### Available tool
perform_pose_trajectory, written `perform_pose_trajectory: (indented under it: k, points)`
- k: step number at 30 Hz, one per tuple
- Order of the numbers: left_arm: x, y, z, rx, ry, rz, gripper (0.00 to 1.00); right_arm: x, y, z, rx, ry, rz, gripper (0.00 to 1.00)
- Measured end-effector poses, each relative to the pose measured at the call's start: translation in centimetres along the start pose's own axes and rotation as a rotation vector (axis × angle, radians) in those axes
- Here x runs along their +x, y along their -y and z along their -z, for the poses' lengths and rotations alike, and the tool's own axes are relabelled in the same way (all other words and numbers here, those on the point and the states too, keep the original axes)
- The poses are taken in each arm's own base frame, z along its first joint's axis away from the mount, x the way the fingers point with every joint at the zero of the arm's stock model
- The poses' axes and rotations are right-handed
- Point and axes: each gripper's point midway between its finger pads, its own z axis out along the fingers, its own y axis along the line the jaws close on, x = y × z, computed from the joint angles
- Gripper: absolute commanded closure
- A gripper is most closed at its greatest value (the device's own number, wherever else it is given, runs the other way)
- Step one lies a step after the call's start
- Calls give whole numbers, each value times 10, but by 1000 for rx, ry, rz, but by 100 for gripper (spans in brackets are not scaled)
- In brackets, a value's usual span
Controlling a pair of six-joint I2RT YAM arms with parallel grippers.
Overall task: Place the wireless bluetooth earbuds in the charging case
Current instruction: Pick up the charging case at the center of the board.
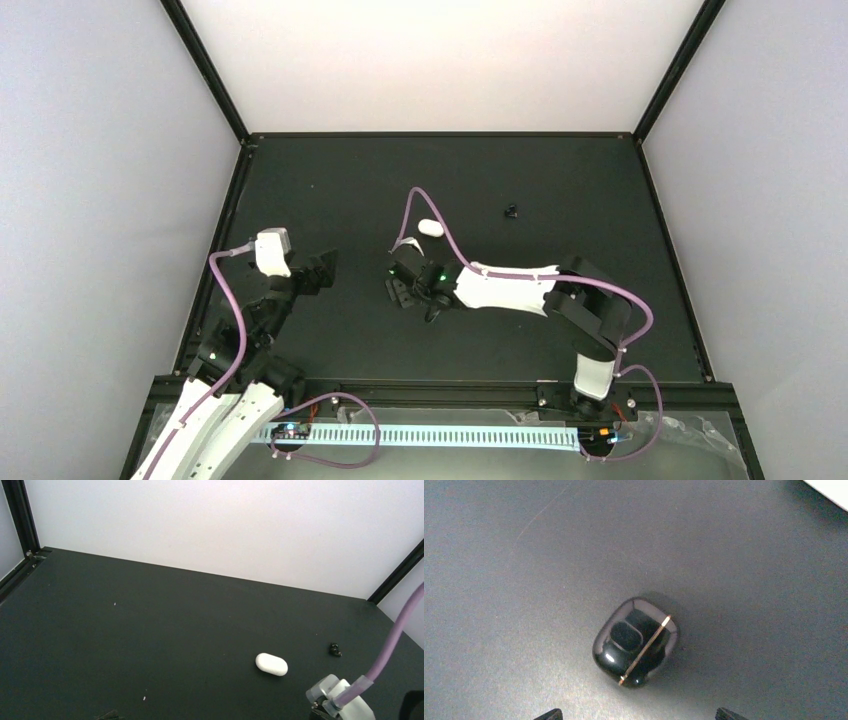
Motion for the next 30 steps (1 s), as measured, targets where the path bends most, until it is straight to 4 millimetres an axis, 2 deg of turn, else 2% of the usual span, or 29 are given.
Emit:
perform_pose_trajectory:
  k: [9,12,16,24,30]
  points:
    - [0,0,0,1,1,0,1,-2,-7,-24,13,-10,22,24]
    - [0,0,0,3,3,1,1,2,-6,-30,34,-25,35,24]
    - [1,1,-1,9,0,1,1,-2,-4,-37,72,-19,39,21]
    - [3,3,-2,16,-9,-1,1,-16,-5,-47,120,-1,34,21]
    - [3,3,-2,18,-9,0,1,-12,4,-50,159,-6,29,24]
